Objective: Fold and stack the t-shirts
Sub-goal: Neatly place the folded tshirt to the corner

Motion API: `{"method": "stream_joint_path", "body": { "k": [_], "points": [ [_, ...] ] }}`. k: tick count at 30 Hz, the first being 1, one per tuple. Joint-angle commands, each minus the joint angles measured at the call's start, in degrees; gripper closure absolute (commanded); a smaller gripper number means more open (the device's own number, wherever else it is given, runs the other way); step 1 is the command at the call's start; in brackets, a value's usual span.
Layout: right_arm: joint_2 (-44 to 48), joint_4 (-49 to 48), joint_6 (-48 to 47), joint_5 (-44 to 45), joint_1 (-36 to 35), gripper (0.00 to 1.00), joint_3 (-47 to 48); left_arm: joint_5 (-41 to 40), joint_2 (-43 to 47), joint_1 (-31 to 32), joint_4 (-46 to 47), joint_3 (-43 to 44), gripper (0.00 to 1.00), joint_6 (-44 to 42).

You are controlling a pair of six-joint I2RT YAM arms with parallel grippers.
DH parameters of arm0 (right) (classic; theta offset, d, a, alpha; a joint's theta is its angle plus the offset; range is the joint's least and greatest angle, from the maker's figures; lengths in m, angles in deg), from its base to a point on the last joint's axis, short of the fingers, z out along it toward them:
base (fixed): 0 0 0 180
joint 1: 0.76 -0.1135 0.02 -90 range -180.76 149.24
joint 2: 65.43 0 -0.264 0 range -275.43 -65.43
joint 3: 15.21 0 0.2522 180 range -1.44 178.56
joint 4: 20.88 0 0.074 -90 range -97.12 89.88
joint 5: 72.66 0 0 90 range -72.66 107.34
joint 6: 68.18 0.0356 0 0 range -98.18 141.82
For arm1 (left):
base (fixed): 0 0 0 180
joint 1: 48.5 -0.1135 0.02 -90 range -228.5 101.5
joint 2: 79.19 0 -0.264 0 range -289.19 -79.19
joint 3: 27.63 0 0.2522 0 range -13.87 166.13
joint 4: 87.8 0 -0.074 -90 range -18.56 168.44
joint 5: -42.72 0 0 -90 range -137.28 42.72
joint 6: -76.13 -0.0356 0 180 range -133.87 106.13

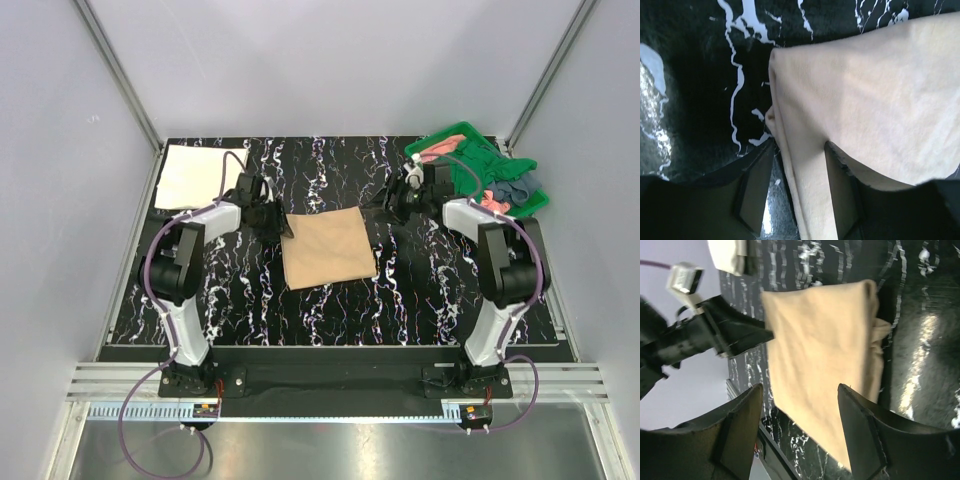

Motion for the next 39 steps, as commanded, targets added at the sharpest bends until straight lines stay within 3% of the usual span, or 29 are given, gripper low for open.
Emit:
{"method": "stream_joint_path", "body": {
  "k": [1,9,10,12,15,16,18,27,39],
  "points": [
    [8.71,-0.68,-0.43,1.28,0.35,0.31,-1.26,-2.16,-2.58,0.02,1.29,2.03,0.49,-0.06],
    [15.84,-0.14,0.09,1.46,0.27,0.31,-2.31,-1.45,-5.13,0.81,1.02,2.82,0.56,1.71],
    [17.07,-0.14,0.18,1.46,0.27,0.31,-2.49,-1.45,-5.22,0.81,0.85,3.09,0.63,2.05],
    [18.83,1.68,0.35,1.54,0.27,0.3,-3.01,-1.37,-5.74,1.08,0.67,4.31,0.67,2.15],
    [21.11,1.96,0.79,1.98,0.27,0.3,-3.63,-1.63,-6.62,1.08,-1.08,6.77,0.82,1.53],
    [21.56,2.05,1.06,2.33,0.27,0.3,-3.81,-1.54,-6.8,1.08,-2.04,8.0,0.92,1.1],
    [22.79,2.23,0.97,2.25,0.35,0.3,-4.33,-1.89,-6.28,1.16,-3.1,9.06,1.0,0.39],
    [28.41,4.34,0.79,3.74,0.27,0.29,-7.85,-11.46,1.8,1.52,-12.33,13.9,1.0,-5.05],
    [29.73,4.6,1.5,3.74,0.27,0.28,-7.94,-17.98,8.49,1.52,-20.24,19.7,1.0,-11.12]
  ]
}}
